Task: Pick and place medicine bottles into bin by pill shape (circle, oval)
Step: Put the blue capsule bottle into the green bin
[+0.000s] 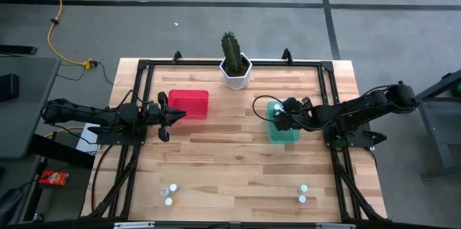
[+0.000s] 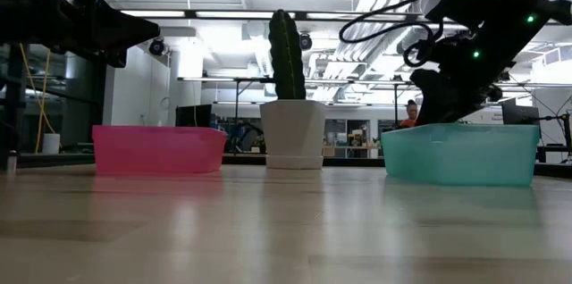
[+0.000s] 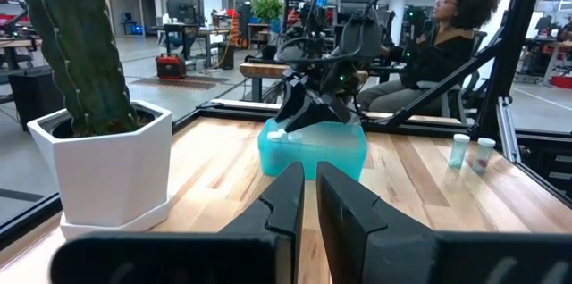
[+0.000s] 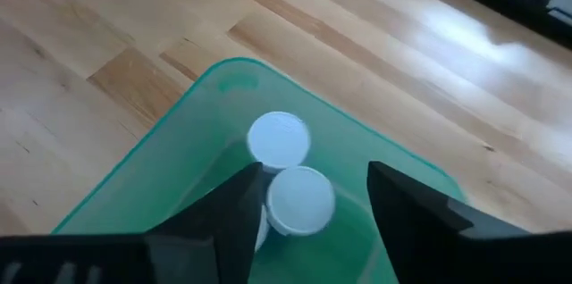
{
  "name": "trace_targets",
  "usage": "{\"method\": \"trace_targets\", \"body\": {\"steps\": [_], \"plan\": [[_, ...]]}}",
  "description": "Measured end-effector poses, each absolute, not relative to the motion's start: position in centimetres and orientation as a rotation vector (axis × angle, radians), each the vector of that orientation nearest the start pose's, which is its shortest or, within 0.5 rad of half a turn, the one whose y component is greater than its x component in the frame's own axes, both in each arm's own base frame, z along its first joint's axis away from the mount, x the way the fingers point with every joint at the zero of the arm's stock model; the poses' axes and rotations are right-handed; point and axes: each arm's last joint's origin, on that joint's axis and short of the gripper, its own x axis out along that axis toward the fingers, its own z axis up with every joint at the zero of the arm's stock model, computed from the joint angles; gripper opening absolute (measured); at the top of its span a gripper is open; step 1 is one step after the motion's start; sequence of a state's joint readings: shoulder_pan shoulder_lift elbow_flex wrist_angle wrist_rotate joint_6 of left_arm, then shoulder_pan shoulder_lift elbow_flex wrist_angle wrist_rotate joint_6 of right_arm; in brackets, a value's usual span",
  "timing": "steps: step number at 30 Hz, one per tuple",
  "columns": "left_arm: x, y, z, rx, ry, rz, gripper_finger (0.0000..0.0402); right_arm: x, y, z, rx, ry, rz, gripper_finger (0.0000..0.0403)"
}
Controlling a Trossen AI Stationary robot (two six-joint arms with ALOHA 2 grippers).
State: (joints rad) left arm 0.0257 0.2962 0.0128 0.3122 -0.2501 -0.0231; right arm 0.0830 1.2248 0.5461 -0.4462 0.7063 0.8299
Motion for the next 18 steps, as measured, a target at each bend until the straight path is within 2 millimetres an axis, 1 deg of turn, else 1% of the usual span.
{"method": "trace_targets", "body": {"steps": [3, 5, 8, 10, 13, 18], "plan": [[11.5, 1.0, 17.2, -0.026, -0.032, 0.275, 0.0024, 19.5, -0.1, 17.5, 0.275, 0.706, -0.936, 0.0211], [11.5, 1.0, 17.2, -0.026, -0.032, 0.277, 0.0024, 19.3, 0.3, 18.3, 0.246, 0.649, -0.93, 0.0213], [11.5, 1.1, 17.3, -0.027, -0.04, 0.293, 0.0024, 19.5, 1.2, 19.5, 0.18, 0.54, -0.895, 0.0213], [11.5, 1.1, 17.5, -0.029, -0.056, 0.298, 0.0024, 20.0, 1.8, 20.1, 0.138, 0.478, -0.856, 0.0213], [11.5, 1.1, 17.7, -0.032, -0.077, 0.292, 0.0024, 21.2, 2.7, 20.5, 0.1, 0.39, -0.732, 0.0213], [11.5, 1.1, 17.7, -0.032, -0.08, 0.29, 0.0023, 22.8, 3.8, 20.2, 0.035, 0.256, -0.423, 0.0213]]}}
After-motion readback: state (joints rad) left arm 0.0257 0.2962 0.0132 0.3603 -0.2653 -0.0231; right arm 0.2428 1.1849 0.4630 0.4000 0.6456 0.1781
